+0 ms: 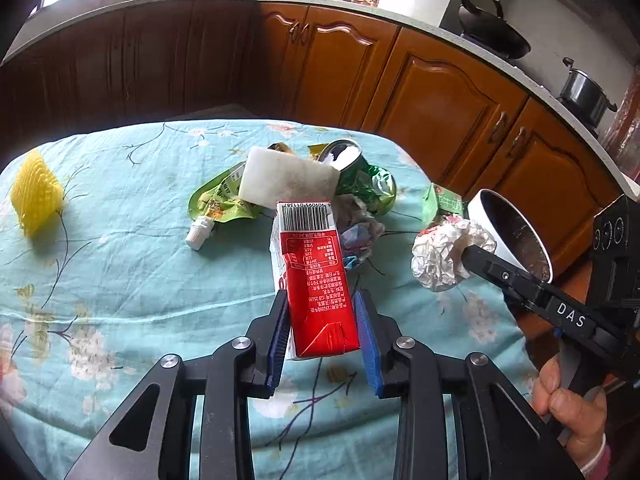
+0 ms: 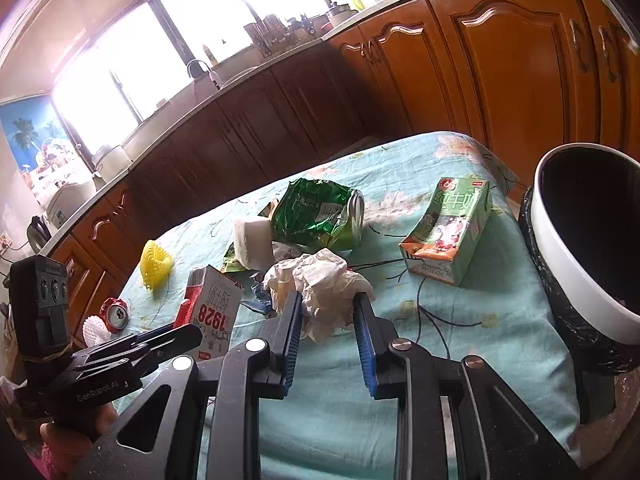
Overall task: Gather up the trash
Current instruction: 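Grasp the red milk carton with the left gripper while the right grasps a white tissue, then carry both items over the bin and open both grippers to drop them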
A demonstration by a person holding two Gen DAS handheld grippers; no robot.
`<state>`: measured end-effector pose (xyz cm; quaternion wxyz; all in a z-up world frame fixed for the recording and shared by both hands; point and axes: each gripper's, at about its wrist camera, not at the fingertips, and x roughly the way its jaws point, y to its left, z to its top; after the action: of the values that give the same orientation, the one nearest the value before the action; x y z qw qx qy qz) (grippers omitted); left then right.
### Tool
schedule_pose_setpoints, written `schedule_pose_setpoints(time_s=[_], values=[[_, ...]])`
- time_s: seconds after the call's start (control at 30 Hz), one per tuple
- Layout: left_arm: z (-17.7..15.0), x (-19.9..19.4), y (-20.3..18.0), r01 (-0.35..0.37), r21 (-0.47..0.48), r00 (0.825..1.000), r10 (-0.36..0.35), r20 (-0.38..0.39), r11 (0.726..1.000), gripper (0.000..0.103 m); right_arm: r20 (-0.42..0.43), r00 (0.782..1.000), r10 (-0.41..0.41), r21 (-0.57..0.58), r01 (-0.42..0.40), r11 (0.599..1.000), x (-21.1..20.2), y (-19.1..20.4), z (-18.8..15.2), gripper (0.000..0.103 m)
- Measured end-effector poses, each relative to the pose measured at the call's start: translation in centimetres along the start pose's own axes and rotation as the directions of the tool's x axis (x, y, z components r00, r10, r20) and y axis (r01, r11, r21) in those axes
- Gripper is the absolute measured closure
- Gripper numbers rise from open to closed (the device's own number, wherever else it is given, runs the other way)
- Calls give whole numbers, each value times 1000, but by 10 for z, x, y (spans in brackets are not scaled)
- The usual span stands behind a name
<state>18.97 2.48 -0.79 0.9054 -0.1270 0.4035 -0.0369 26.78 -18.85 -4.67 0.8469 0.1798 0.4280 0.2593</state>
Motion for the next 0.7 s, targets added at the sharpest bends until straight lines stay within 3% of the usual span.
schedule_pose_setpoints(time_s=[0.27,0.7], values=[[-4,-21,-35,71,72,997,-73,20,995,73,45,998,-32,42,30,999,-36,-19,-9,77],[7,2,-97,162,183,987,-163,-14,970,73,124,982,-143,132,127,983,-92,-71,-12,77]])
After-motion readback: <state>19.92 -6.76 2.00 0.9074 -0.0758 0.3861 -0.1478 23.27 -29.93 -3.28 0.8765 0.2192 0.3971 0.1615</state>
